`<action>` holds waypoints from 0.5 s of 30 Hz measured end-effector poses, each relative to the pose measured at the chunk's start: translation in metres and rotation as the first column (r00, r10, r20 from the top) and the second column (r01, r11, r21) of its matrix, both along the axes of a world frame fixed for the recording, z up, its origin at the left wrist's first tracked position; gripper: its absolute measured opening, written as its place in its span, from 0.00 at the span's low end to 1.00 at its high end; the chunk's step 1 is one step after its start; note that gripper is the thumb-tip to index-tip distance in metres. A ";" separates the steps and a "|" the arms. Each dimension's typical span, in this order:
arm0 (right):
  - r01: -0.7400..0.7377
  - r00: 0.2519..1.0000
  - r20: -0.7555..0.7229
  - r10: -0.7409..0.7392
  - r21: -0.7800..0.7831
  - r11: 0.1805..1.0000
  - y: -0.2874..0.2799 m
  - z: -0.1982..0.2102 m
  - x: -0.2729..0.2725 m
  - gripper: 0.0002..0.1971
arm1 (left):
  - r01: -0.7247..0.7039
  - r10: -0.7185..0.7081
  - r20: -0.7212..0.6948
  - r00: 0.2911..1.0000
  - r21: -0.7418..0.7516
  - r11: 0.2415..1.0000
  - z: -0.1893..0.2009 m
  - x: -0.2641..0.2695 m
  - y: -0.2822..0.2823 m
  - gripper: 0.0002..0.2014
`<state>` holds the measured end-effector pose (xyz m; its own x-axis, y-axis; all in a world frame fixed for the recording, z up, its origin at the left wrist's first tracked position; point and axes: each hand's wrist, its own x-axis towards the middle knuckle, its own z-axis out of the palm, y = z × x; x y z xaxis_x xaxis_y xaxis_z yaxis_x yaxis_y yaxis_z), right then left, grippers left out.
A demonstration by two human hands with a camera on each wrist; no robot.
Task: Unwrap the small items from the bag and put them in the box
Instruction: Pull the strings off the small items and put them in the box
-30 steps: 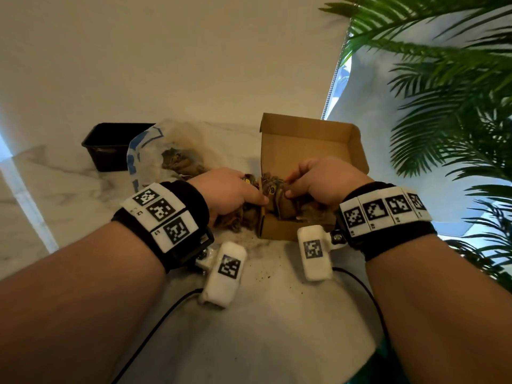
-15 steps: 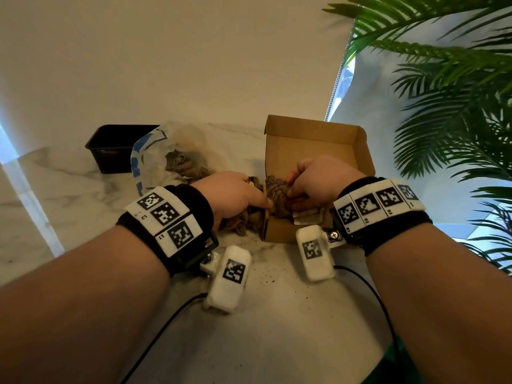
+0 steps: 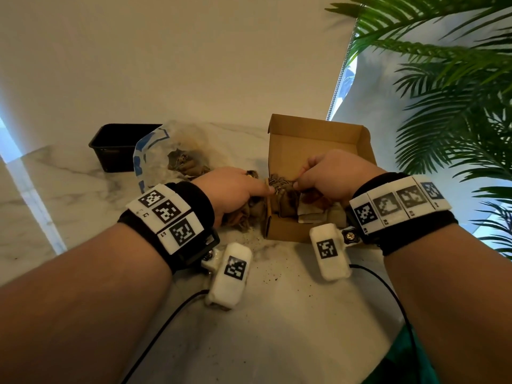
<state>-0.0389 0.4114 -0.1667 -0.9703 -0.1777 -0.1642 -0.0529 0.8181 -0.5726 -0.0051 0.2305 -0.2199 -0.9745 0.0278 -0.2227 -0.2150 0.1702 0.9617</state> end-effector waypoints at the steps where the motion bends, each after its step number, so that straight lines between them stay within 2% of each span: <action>1: -0.011 0.999 -0.050 0.010 -0.009 1.000 0.000 0.004 0.001 0.10 | -0.035 0.035 -0.003 0.999 0.054 0.998 0.004 0.002 0.000 0.17; 3: -0.037 0.988 -0.151 0.020 -0.109 0.993 -0.001 0.010 0.005 0.09 | -0.107 0.110 -0.009 0.994 0.160 0.981 0.012 0.005 0.000 0.21; 4: -0.056 0.985 -0.171 0.019 -0.216 0.975 -0.003 0.011 0.007 0.08 | -0.121 0.127 -0.012 0.992 0.220 0.968 0.014 0.005 -0.001 0.24; 6: -0.082 0.989 -0.150 0.015 -0.449 0.890 -0.012 0.010 0.010 0.07 | -0.133 0.146 -0.014 0.989 0.340 0.931 0.019 0.006 -0.003 0.28; 8: -0.092 0.992 -0.128 0.018 -0.597 0.797 -0.024 0.003 0.010 0.06 | -0.128 0.148 -0.012 0.989 0.439 0.889 0.021 0.006 -0.006 0.32; 11: -0.085 0.994 -0.111 0.009 -0.709 0.700 -0.037 -0.013 0.008 0.06 | -0.098 0.114 -0.002 0.993 0.504 0.858 0.024 0.008 -0.004 0.38; 15: -0.027 1.000 -0.025 0.011 -0.853 0.520 -0.038 -0.032 0.009 0.07 | -0.087 0.102 -0.002 0.995 0.509 0.856 0.026 0.009 -0.005 0.44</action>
<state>-0.0300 0.3734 -0.1989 -0.9657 -0.2434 0.0908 -0.0775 -0.0636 -0.9950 0.0036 0.2253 -0.1939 -0.9838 0.0369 -0.1752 -0.1765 -0.3634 0.9148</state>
